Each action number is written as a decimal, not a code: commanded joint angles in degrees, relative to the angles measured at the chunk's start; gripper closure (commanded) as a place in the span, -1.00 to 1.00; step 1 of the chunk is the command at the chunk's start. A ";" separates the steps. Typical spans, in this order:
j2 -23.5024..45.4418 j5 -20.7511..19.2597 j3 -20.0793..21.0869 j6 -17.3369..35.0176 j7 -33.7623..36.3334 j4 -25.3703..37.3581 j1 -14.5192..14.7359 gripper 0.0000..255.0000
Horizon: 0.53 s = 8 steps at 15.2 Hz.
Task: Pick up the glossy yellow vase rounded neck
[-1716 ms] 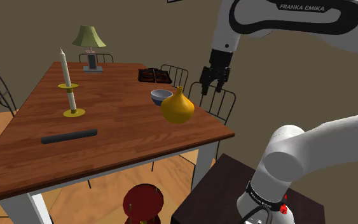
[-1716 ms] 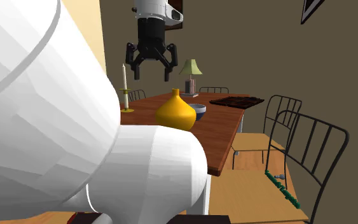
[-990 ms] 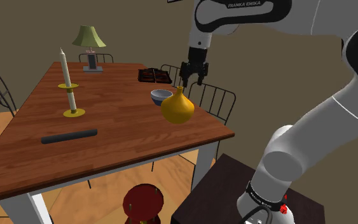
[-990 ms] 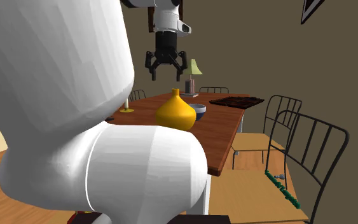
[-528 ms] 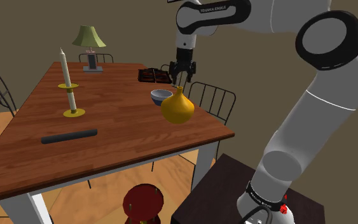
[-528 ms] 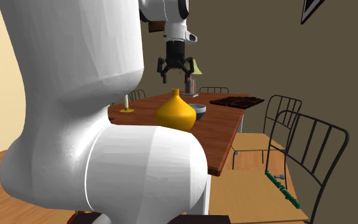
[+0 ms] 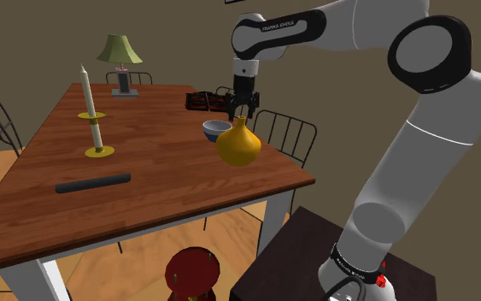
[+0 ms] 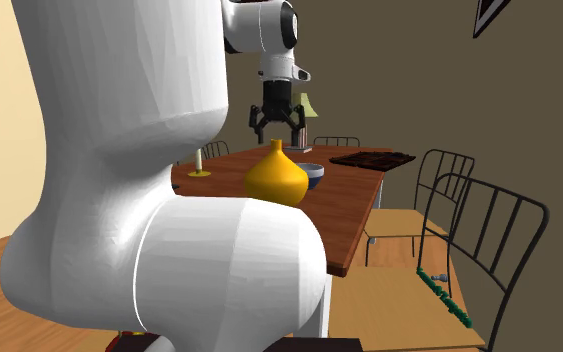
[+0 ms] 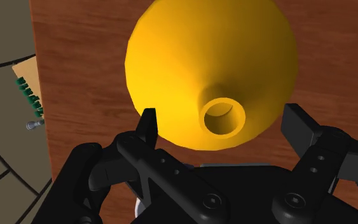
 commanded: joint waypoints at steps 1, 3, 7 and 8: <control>-0.03 0.01 0.04 0.68 0.08 -0.68 0.03 -1.00; 0.04 0.02 0.03 0.62 0.07 -0.55 0.03 1.00; 0.02 0.02 0.03 0.62 0.07 -0.58 0.03 1.00; 0.01 0.02 0.04 0.62 0.07 -0.59 0.03 1.00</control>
